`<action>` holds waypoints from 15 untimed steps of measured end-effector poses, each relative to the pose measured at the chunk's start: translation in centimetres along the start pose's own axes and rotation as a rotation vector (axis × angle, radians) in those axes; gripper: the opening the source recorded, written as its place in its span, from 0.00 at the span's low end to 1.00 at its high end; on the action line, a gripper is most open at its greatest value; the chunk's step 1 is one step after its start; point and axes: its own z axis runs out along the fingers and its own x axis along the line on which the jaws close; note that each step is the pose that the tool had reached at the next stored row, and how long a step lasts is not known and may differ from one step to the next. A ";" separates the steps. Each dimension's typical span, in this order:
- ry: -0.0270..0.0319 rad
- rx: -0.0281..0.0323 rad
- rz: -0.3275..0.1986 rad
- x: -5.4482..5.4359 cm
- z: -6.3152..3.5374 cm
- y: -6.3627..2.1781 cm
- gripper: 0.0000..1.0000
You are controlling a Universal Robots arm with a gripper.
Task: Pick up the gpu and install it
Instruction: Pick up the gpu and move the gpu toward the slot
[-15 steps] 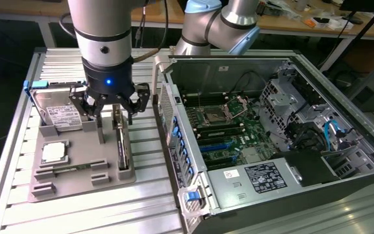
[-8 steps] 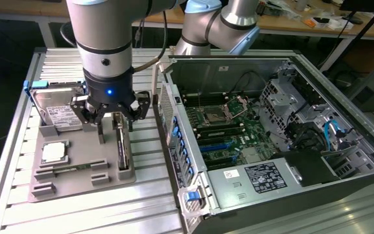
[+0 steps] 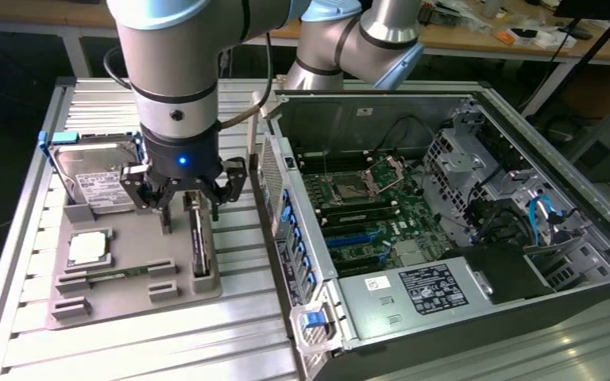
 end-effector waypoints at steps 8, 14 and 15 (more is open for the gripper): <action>0.0002 0.0003 0.000 -0.1 0.79 -0.15 0.66; 0.0000 0.0001 0.000 -0.1 0.80 -0.15 0.65; 0.0001 0.0001 0.000 -0.1 0.79 -0.15 0.65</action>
